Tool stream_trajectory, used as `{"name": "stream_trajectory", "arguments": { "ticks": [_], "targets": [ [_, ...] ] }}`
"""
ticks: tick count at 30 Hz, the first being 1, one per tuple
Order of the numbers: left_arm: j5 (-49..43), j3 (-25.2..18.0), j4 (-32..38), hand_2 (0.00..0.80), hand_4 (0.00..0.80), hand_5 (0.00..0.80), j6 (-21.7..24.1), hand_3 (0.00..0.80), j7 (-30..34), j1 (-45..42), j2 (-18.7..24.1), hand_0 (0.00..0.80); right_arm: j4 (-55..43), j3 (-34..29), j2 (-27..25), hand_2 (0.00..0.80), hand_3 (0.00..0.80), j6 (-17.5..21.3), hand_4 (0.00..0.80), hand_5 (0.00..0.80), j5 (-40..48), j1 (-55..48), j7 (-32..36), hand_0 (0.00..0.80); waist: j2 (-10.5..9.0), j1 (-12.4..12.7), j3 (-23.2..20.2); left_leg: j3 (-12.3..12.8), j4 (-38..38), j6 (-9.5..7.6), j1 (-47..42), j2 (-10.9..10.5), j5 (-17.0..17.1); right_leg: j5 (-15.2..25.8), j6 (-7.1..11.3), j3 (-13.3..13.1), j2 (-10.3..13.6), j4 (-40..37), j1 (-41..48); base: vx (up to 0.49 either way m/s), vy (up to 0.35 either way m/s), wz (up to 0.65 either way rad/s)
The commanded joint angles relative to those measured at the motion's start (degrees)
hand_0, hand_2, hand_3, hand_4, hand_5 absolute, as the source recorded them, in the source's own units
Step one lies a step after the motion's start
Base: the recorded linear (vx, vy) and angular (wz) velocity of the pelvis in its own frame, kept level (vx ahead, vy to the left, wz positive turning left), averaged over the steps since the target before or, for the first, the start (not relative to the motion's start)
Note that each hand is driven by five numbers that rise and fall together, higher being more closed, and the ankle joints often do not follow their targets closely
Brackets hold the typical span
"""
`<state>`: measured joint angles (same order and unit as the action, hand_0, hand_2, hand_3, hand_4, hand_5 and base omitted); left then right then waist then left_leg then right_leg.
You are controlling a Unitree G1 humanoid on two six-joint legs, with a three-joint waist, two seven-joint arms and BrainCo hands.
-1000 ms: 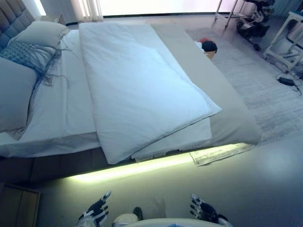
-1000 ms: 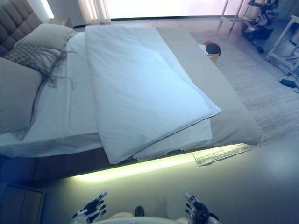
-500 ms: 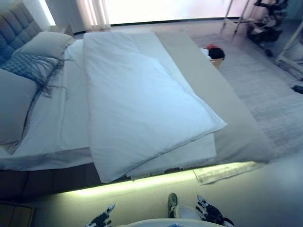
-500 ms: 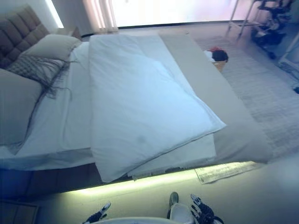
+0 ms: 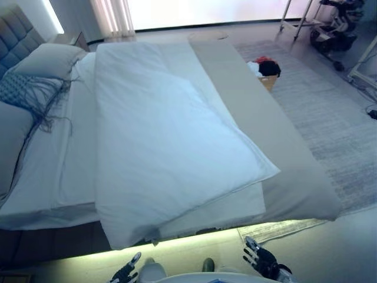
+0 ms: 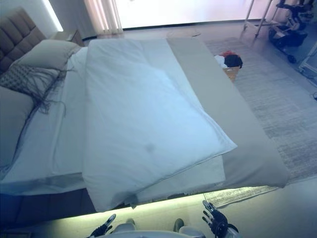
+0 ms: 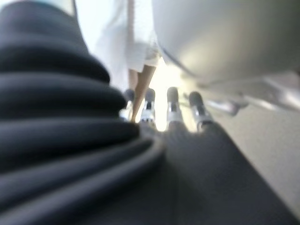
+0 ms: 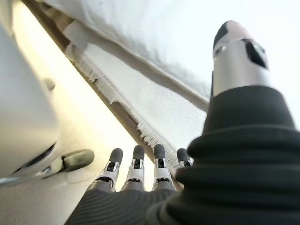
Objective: Make the bed neatly
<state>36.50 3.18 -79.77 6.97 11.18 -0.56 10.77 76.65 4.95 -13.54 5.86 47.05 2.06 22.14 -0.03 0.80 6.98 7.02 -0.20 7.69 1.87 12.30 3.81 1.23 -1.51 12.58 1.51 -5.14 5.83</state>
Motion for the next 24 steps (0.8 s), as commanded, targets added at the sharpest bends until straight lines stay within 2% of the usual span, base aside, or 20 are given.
{"name": "stream_trajectory", "arguments": {
  "ticks": [1, 6, 14, 21, 23, 24],
  "targets": [
    [-2.05, -0.48, 0.83, 0.000, 0.000, 0.000, 1.82, 0.000, -0.09, 1.47, 0.46, 0.000, -1.14, -1.80, -0.03, 0.000, 0.000, 1.59, 0.000, 0.000, 4.04, 2.61, 0.95, 0.000, -0.52, 1.70, 1.93, 0.19, 3.12, -1.68, -1.56, -4.38, -1.38, -2.38, 9.38, 0.17, 10.88, 8.61, 1.94, 0.176, 0.250, -0.11],
    [-0.89, 0.26, 1.37, 0.000, 0.000, 0.000, 0.28, 0.000, -0.43, 1.35, 2.86, 0.000, -1.14, -2.33, 0.53, 0.000, 0.000, 2.13, 0.000, 0.000, 4.56, 2.67, 2.59, 0.000, -0.51, 2.27, 0.71, 0.16, 1.30, -3.41, -4.17, -6.14, -2.78, -0.26, 10.45, 0.03, 12.38, 5.71, 2.51, 0.164, 0.126, -0.09],
    [-2.89, 1.13, 1.09, 0.000, 0.000, 0.000, 0.29, 0.000, 1.28, 0.54, 3.29, 0.000, -3.06, -1.89, 0.61, 0.000, 0.000, 3.33, 0.000, 0.000, 6.47, 4.74, 1.81, 0.000, -1.97, 3.84, -0.78, 0.41, 0.72, -3.59, -5.14, -5.80, -3.83, -0.07, 11.42, 0.05, 12.48, 3.65, 3.65, 0.074, -0.011, -0.04],
    [-3.54, 2.69, 1.54, 0.000, 0.000, 0.000, 0.55, 0.000, 0.92, 0.91, 2.91, 0.000, -3.61, -1.90, 0.92, 0.000, 0.000, 2.96, 0.000, 0.000, 8.40, 4.96, -0.44, 0.000, -2.32, 4.30, -1.22, 0.30, -0.94, -3.61, -6.29, -5.82, -3.97, 0.24, 11.92, 0.56, 12.77, 2.79, 4.51, 0.012, -0.006, 0.02],
    [-4.11, 2.80, 1.34, 0.000, 0.000, 0.000, 0.19, 0.000, 0.88, 1.06, 3.21, 0.000, -3.37, -2.20, 0.99, 0.000, 0.000, 2.89, 0.000, 0.000, 8.95, 4.88, -0.44, 0.000, -2.21, 4.41, -1.39, -0.07, -1.84, -3.82, -6.61, -6.17, -3.83, -0.24, 11.70, 0.97, 12.76, 4.27, 4.26, 0.030, -0.041, 0.07],
    [-4.67, 2.99, 1.24, 0.000, 0.000, 0.000, 0.21, 0.000, 1.04, 1.02, 3.43, 0.000, -3.29, -2.20, 1.03, 0.000, 0.000, 3.39, 0.000, 0.000, 9.55, 5.01, 0.17, 0.000, -1.96, 4.44, -1.28, -0.55, -2.48, -4.11, -6.95, -6.54, -3.63, -0.08, 11.44, 0.92, 13.05, 7.97, 2.89, 0.023, -0.056, 0.09]
  ]
}}
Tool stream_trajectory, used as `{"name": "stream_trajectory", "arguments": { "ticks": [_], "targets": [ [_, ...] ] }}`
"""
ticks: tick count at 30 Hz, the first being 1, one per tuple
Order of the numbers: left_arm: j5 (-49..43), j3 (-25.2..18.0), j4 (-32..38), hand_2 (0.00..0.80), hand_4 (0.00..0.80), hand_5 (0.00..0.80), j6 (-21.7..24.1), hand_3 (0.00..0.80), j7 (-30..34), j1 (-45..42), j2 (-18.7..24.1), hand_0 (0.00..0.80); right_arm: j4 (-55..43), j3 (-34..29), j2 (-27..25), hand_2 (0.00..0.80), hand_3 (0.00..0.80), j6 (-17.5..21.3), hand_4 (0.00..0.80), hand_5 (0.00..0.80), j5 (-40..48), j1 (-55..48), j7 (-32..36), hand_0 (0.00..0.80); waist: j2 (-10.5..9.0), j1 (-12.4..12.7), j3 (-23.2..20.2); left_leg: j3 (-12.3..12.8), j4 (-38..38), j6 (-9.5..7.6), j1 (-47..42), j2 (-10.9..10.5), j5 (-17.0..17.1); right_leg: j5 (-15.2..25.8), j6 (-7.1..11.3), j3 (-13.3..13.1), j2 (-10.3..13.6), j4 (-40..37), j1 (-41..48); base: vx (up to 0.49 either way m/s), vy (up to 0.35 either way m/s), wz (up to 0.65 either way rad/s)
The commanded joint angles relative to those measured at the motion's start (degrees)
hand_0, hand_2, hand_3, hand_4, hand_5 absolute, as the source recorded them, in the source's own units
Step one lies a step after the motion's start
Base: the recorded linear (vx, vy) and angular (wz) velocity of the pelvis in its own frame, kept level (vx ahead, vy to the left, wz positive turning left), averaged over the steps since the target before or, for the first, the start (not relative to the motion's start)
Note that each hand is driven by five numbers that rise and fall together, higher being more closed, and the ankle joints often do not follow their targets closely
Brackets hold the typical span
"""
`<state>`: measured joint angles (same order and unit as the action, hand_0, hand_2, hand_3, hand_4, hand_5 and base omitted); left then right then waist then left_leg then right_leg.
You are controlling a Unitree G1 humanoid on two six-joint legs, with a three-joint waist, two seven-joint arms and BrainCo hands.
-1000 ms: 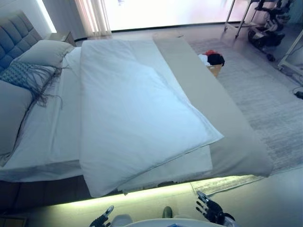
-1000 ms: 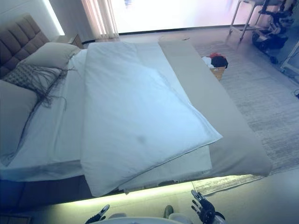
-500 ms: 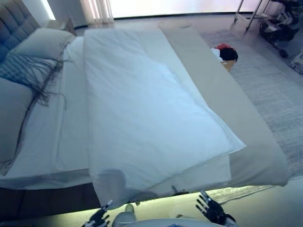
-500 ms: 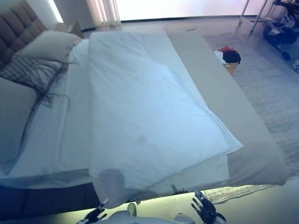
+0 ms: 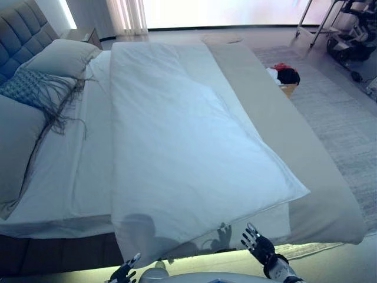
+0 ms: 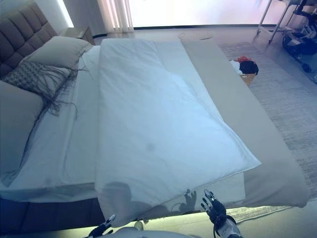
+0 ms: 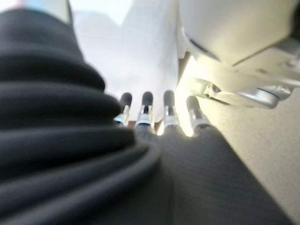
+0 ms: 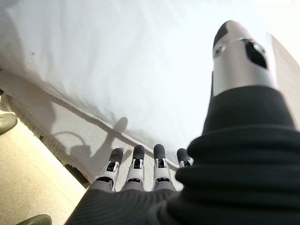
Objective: Make the bed neatly
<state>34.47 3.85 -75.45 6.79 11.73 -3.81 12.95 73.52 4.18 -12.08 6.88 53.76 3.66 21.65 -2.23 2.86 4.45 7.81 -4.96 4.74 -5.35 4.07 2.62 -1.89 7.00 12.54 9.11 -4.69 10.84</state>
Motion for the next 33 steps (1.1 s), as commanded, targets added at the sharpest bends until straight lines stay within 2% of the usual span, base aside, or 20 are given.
{"name": "stream_trajectory", "arguments": {
  "ticks": [1, 3, 5, 6, 7, 9, 10, 11, 12, 13, 14, 16, 20, 22, 27, 33],
  "targets": [
    [-2.77, 2.68, -2.69, 0.000, 0.000, 0.000, 0.65, 0.000, 0.50, 3.86, 1.64, 0.000, -0.37, -1.22, -0.36, 0.000, 0.000, 2.25, 0.000, 0.000, 3.63, 3.71, 1.26, 0.000, 0.54, 1.99, 1.76, -1.92, 1.93, -1.41, -0.40, 1.53, -2.53, 4.82, 3.07, 0.08, 5.84, 11.97, -5.28, 0.002, -0.085, 0.09],
    [-1.15, 2.91, -2.16, 0.000, 0.000, 0.000, 1.77, 0.000, 0.12, 3.64, 2.28, 0.000, -1.07, -0.88, -0.54, 0.000, 0.000, 1.62, 0.000, 0.000, 4.14, 4.76, 1.25, 0.000, 1.33, 1.64, 2.81, -2.29, 1.91, -1.18, -0.89, 2.59, -2.51, 4.57, 2.66, -0.45, 6.23, 13.57, -8.93, -0.085, -0.149, 0.07],
    [3.58, 3.24, -1.52, 0.000, 0.000, 0.000, 3.00, 0.000, -0.08, 4.57, 2.92, 0.000, -1.15, -0.12, -1.74, 0.000, 0.000, 0.19, 0.000, 0.000, 5.23, 6.68, -0.49, 0.000, 1.89, 1.24, 4.02, -3.03, 1.57, -0.25, 0.63, 4.35, -1.58, 3.11, 2.23, -1.26, 4.84, 9.28, -9.16, -0.103, -0.216, 0.14],
    [5.25, 3.02, -0.53, 0.000, 0.000, 0.000, 3.41, 0.000, 0.39, 4.50, 2.72, 0.000, -1.78, -0.14, -1.75, 0.000, 0.000, -0.35, 0.000, 0.000, 5.10, 7.16, -2.30, 0.000, 2.26, 1.51, 4.13, -3.03, 0.27, 0.74, 2.05, 5.66, 0.46, 2.73, 2.08, -1.37, 3.66, 7.70, -8.94, -0.072, -0.178, 0.27],
    [5.84, 2.92, -0.05, 0.000, 0.000, 0.000, 3.36, 0.000, 0.75, 4.77, 2.58, 0.000, -1.83, 0.11, -1.82, 0.000, 0.000, -0.40, 0.000, 0.000, 5.56, 7.43, -2.58, 0.000, 2.40, 1.80, 4.21, -2.89, 0.00, 1.20, 3.18, 6.01, 1.27, 2.45, 1.89, -1.15, 3.15, 7.12, -8.80, -0.147, -0.175, 0.43],
    [4.64, 3.02, 0.65, 0.000, 0.000, 0.000, 3.09, 0.000, 1.74, 7.14, 2.00, 0.000, -1.85, -0.23, -2.78, 0.000, 0.000, -0.90, 0.000, 0.000, 8.42, 9.05, -3.33, 0.000, 2.32, 2.81, 5.34, -0.43, 1.12, 2.60, 7.70, 7.20, 3.32, 2.65, 1.25, 1.55, 2.39, 4.29, -7.98, -0.238, -0.166, 0.75],
    [4.34, 3.17, 0.72, 0.000, 0.000, 0.000, 2.81, 0.000, 2.56, 8.65, 1.85, 0.000, -1.55, -0.99, -3.65, 0.000, 0.000, -1.40, 0.000, 0.000, 9.21, 9.81, -3.24, 0.000, 1.85, 2.46, 5.95, 1.25, 6.46, 2.59, 9.76, 7.17, 1.95, 2.72, 0.79, 2.38, 2.71, 4.48, -8.61, -0.307, -0.111, 0.98],
    [5.36, 3.66, 0.54, 0.000, 0.000, 0.000, 2.66, 0.000, 3.54, 10.00, 1.65, 0.000, -1.07, -1.86, -4.56, 0.000, 0.000, -1.86, 0.000, 0.000, 9.06, 10.90, -3.20, 0.000, 1.44, 2.20, 6.36, 0.90, 10.94, 2.22, 11.48, 6.35, -0.18, 2.73, 0.65, 2.88, 3.63, 5.37, -9.68, -0.249, -0.019, 0.88],
    [6.63, 4.29, 0.71, 0.000, 0.000, 0.000, 2.78, 0.000, 4.11, 10.42, 1.06, 0.000, -1.18, -1.92, -4.87, 0.000, 0.000, -2.43, 0.000, 0.000, 8.89, 11.66, -3.88, 0.000, 1.49, 2.12, 6.53, -0.41, 12.31, 1.82, 11.93, 5.53, -1.32, 2.68, 0.68, 3.00, 4.23, 6.48, -10.66, -0.141, 0.091, 0.36],
    [7.25, 4.67, 1.26, 0.000, 0.000, 0.000, 3.05, 0.000, 4.71, 10.20, 0.40, 0.000, -0.97, -1.94, -5.27, 0.000, 0.000, -2.93, 0.000, 0.000, 8.94, 11.90, -4.17, 0.000, 2.12, 1.91, 6.65, -0.78, 10.83, 1.51, 11.14, 5.63, -1.34, 2.32, 0.45, 3.24, 4.32, 8.05, -11.73, -0.049, 0.103, 0.16],
    [7.16, 5.37, 2.04, 0.000, 0.000, 0.000, 3.51, 0.000, 4.70, 9.90, 0.17, 0.000, -1.33, -2.30, -5.36, 0.000, 0.000, -3.01, 0.000, 0.000, 9.64, 11.75, -3.96, 0.000, 2.51, 1.78, 7.04, -0.10, 10.40, 1.63, 10.85, 5.91, -1.07, 2.13, 0.50, 3.84, 4.72, 9.65, -12.57, -0.077, 0.059, 0.10],
    [8.49, 7.22, 4.69, 0.000, 0.000, 0.000, 3.86, 0.000, 4.34, 11.22, 0.75, 0.000, -2.01, -3.13, -6.61, 0.000, 0.000, -3.53, 0.000, 0.000, 10.72, 12.71, -3.29, 0.000, 2.72, 1.79, 9.53, -1.07, 14.24, 2.82, 13.95, 6.25, -1.65, 2.42, 0.81, 3.46, 5.89, 10.79, -14.06, -0.205, -0.001, 0.14],
    [10.20, 8.25, 6.84, 0.000, 0.000, 0.000, 3.84, 0.000, 4.13, 13.03, 1.55, 0.000, -1.97, -3.59, -8.29, 0.000, 0.000, -3.87, 0.000, 0.000, 11.56, 15.55, -4.60, 0.000, 3.35, 2.09, 11.76, -1.43, 15.37, 3.07, 15.38, 6.21, -1.98, 3.11, 1.27, 4.11, 6.79, 11.49, -15.48, -0.135, 0.009, 0.17],
    [10.84, 8.66, 7.19, 0.000, 0.000, 0.000, 4.09, 0.000, 4.02, 13.71, 2.00, 0.000, -1.52, -3.76, -9.25, 0.000, 0.000, -4.05, 0.000, 0.000, 11.91, 17.19, -4.66, 0.000, 3.56, 2.43, 12.81, -2.43, 16.50, 3.30, 16.77, 5.89, -2.27, 3.16, 1.35, 4.09, 6.98, 11.93, -16.31, -0.105, 0.010, 0.08],
    [13.35, 8.36, 8.59, 0.000, 0.000, 0.000, 3.96, 0.000, 4.44, 15.13, 3.20, 0.000, -1.47, -3.23, -10.85, 0.000, 0.000, -5.53, 0.000, 0.000, 13.37, 20.42, -6.36, 0.000, 3.86, 2.41, 15.28, -3.24, 20.65, 3.58, 20.91, 5.91, -3.06, 3.01, 1.08, 3.50, 7.54, 14.55, -19.93, -0.103, 0.008, 0.08],
    [15.61, 9.09, 9.70, 0.000, 0.000, 0.000, 4.95, 0.000, 4.77, 17.01, 3.11, 0.000, -0.76, -3.00, -10.92, 0.000, 0.000, -6.79, 0.000, 0.000, 15.21, 22.70, -8.42, 0.000, 4.38, 1.54, 17.88, -3.26, 23.83, 3.06, 25.11, 5.51, -4.04, 2.94, 0.85, 1.89, 7.99, 17.66, -25.43, -0.101, 0.039, 0.00]
  ]
}}
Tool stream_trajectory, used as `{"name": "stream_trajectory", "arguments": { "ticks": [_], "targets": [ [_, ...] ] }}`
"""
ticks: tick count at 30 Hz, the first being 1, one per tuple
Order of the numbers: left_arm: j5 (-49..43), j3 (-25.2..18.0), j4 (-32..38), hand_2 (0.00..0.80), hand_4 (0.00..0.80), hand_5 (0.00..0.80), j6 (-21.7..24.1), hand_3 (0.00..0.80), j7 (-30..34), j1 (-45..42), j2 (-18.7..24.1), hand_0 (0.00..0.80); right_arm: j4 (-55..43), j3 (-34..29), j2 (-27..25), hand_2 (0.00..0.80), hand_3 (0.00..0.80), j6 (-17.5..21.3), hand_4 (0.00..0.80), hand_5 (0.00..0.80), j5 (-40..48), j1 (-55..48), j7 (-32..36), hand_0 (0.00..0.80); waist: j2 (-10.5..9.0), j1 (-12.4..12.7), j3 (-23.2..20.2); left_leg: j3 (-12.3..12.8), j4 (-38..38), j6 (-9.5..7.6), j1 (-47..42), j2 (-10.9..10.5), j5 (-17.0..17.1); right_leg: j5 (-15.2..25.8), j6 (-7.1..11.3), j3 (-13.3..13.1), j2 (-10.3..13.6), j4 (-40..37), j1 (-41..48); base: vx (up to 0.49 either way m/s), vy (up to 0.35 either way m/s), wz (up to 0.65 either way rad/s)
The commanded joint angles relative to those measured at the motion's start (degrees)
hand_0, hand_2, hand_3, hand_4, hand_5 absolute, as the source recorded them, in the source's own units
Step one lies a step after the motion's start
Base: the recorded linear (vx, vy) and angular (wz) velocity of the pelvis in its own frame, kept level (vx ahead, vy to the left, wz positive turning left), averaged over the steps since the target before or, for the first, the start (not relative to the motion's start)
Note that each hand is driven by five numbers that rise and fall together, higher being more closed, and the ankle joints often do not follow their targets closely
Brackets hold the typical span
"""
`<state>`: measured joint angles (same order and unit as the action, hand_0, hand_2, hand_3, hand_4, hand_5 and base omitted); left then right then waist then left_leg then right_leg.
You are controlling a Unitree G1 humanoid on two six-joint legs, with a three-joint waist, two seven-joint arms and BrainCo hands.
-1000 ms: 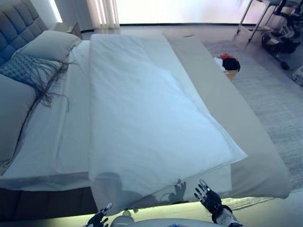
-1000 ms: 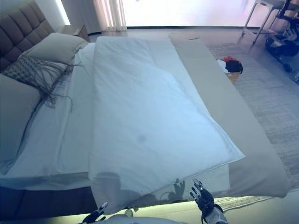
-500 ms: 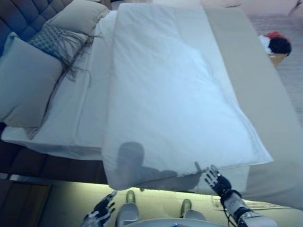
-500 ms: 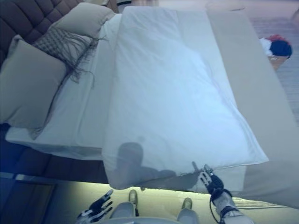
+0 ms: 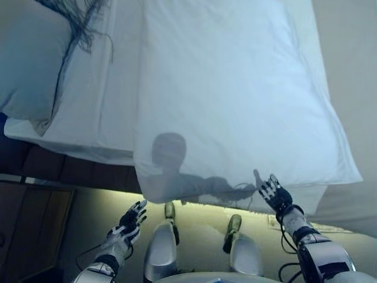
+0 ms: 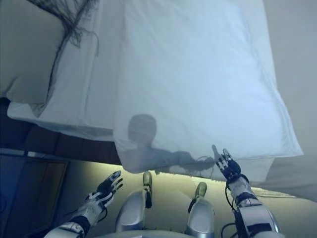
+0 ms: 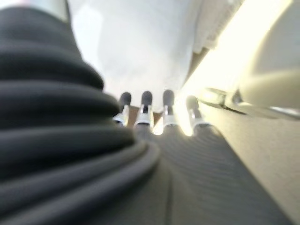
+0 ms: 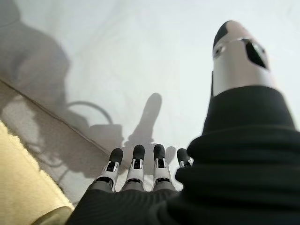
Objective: Make the bed neatly
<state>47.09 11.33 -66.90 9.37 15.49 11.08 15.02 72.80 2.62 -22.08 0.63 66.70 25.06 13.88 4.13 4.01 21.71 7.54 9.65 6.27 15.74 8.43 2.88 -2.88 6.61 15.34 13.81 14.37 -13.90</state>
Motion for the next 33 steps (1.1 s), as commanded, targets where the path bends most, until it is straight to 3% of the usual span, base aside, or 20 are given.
{"name": "stream_trajectory", "arguments": {
  "ticks": [1, 5, 12, 16, 25, 33],
  "targets": [
    [3.28, 1.73, 1.47, 0.000, 0.000, 0.000, 2.54, 0.000, 1.14, 2.44, 0.99, 0.000, 0.11, -1.37, -0.83, 0.000, 0.000, -1.06, 0.000, 0.000, 2.17, 1.43, -0.78, 0.000, -1.91, 0.17, 1.04, -2.96, 9.65, 1.38, 4.57, 1.02, -4.46, 3.95, 1.22, -1.28, 3.34, -0.94, -1.52, -0.081, 0.046, -0.05],
    [6.65, 2.26, 3.75, 0.000, 0.000, 0.000, 4.79, 0.000, 2.82, 3.70, 0.82, 0.000, 0.92, -1.08, -0.84, 0.000, 0.000, -1.71, 0.000, 0.000, 1.92, 1.87, -1.11, 0.000, -1.49, -0.64, 2.93, -2.82, 11.84, 0.90, 7.07, 0.68, -5.32, 3.92, 1.35, -2.55, 3.85, 1.46, -5.29, -0.095, 0.044, -0.02],
    [22.69, 0.42, 16.01, 0.000, 0.000, 0.000, 8.47, 0.000, 4.77, 4.28, 1.18, 0.000, 1.26, -2.71, -3.96, 0.000, 0.000, -1.93, 0.000, 0.000, 3.69, 3.38, -0.37, 0.000, -0.50, -1.49, 6.29, -2.76, 17.96, -0.02, 12.65, 0.02, -8.54, 2.81, 1.67, -5.26, 4.55, 7.79, -13.33, -0.087, 0.017, -0.05],
    [25.41, -0.71, 19.57, 0.000, 0.000, 0.000, 10.18, 0.000, 5.33, 4.54, 1.50, 0.000, 1.09, -3.51, -5.97, 0.000, 0.000, -1.29, 0.000, 0.000, 4.29, 4.82, 0.21, 0.000, -0.01, -1.62, 7.25, -2.41, 21.11, -0.67, 15.56, -0.40, -10.25, 1.74, 1.82, -6.49, 5.27, 12.02, -17.48, -0.070, 0.010, -0.06],
    [27.69, -1.94, 26.61, 0.000, 0.000, 0.000, 11.75, 0.000, 2.98, 2.46, 4.80, 0.000, -0.38, -4.35, -15.75, 0.000, 0.000, 1.31, 0.000, 0.000, 2.62, 9.39, 0.14, 0.000, 2.15, -1.53, 8.08, -2.01, 27.80, -1.52, 23.19, 0.27, -13.07, -1.07, 0.75, -7.84, 5.87, 21.21, -26.81, -0.012, -0.002, -0.01],
    [29.14, -3.94, 29.30, 0.000, 0.000, 0.000, 11.35, 0.000, 4.35, -2.87, 6.15, 0.000, -2.45, -3.23, -25.39, 0.000, 0.000, 0.18, 0.000, 0.000, 0.01, 16.93, 1.16, 0.000, 3.36, 0.18, 8.08, -3.65, 30.31, -1.83, 27.55, -0.14, -14.57, -3.55, 0.00, -8.08, 5.43, 25.90, -31.92, 0.025, -0.011, 0.00]
  ]
}}
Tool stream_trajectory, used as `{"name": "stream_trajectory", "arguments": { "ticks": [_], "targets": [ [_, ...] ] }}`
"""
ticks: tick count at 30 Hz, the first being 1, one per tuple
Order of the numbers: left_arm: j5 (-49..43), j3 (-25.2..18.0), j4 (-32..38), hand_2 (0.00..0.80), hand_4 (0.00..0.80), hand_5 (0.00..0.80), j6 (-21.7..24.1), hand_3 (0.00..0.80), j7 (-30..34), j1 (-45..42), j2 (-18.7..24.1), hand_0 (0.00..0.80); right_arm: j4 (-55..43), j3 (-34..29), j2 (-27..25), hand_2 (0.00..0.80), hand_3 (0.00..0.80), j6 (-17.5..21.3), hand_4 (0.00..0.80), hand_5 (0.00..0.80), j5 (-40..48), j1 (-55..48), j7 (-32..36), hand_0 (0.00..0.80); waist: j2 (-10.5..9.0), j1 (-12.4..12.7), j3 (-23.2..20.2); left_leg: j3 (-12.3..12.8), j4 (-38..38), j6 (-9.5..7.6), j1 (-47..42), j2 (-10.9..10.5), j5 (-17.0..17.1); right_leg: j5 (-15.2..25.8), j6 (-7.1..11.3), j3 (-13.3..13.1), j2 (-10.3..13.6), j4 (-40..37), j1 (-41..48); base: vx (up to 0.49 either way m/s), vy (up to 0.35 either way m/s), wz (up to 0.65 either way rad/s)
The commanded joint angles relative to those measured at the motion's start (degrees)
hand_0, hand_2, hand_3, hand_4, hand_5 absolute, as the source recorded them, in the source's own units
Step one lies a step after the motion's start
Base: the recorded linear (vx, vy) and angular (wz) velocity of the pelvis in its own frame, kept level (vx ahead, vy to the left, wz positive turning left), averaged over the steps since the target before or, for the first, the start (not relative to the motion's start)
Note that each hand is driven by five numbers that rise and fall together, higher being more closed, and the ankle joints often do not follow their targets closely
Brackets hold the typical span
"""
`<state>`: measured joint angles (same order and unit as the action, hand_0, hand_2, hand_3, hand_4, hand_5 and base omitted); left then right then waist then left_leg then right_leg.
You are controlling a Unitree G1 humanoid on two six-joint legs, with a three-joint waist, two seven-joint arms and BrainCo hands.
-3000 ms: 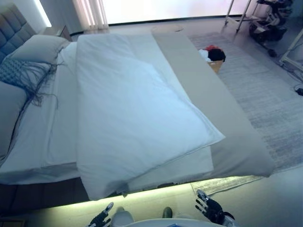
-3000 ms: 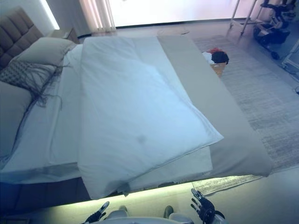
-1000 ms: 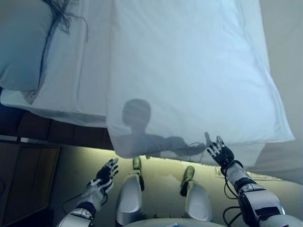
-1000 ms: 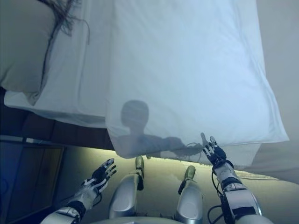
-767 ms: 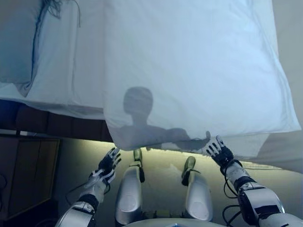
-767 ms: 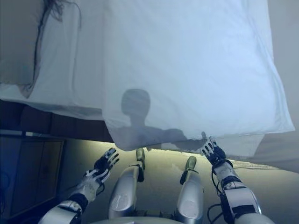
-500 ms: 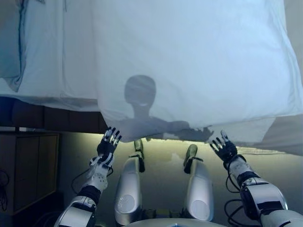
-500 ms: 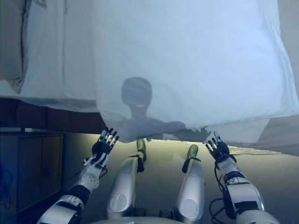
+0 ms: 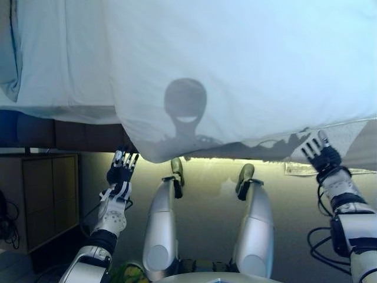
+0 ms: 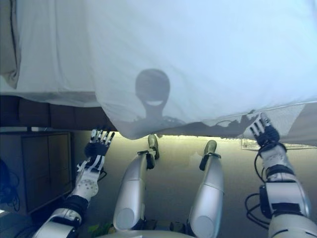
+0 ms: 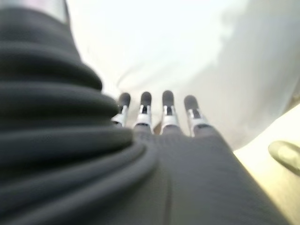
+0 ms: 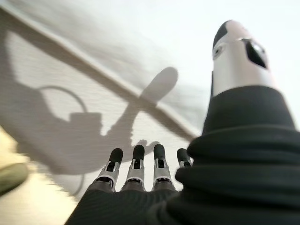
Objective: Make the bed neatly
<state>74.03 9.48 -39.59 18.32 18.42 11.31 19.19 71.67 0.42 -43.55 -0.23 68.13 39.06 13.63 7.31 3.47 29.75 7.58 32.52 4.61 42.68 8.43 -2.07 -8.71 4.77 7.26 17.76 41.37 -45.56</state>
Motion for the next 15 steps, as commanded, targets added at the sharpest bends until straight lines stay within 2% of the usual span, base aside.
{"name": "stream_trajectory", "arguments": {
  "ticks": [1, 8, 15],
  "targets": [
    [2.48, -2.21, 2.39, 0.000, 0.000, 0.000, 2.45, 0.000, 1.57, -3.55, 2.04, 0.000, -1.49, -0.79, -4.76, 0.000, 0.000, 0.99, 0.000, 0.000, -1.89, 3.68, 1.83, 0.000, 0.24, 0.90, 0.04, -3.81, 7.48, -0.25, 0.88, -0.16, -9.55, 2.13, 1.71, 0.03, 1.48, -0.84, -0.52, -0.004, 0.006, -0.03],
    [3.38, -2.74, 4.79, 0.000, 0.000, 0.000, 1.78, 0.000, 2.85, -6.57, 3.81, 0.000, -2.74, 0.93, -10.70, 0.000, 0.000, -1.62, 0.000, 0.000, -2.25, 9.19, 4.01, 0.000, -0.05, 2.77, 0.04, -5.08, 7.48, -0.81, 2.42, -0.27, -8.31, 1.30, 0.81, 1.04, 1.73, 1.41, -1.78, -0.003, -0.032, 0.08],
    [3.13, -3.30, 4.58, 0.000, 0.000, 0.000, 0.17, 0.000, 4.23, -8.55, 4.81, 0.000, -3.74, 1.93, -12.24, 0.000, 0.000, -1.96, 0.000, 0.000, -3.11, 12.20, 5.55, 0.000, -0.57, 3.62, 0.02, -5.46, 7.18, -0.74, 1.36, -0.14, -7.54, 1.15, 0.42, 1.89, 1.88, 2.11, -0.57, -0.005, -0.019, 0.02]
  ]
}}
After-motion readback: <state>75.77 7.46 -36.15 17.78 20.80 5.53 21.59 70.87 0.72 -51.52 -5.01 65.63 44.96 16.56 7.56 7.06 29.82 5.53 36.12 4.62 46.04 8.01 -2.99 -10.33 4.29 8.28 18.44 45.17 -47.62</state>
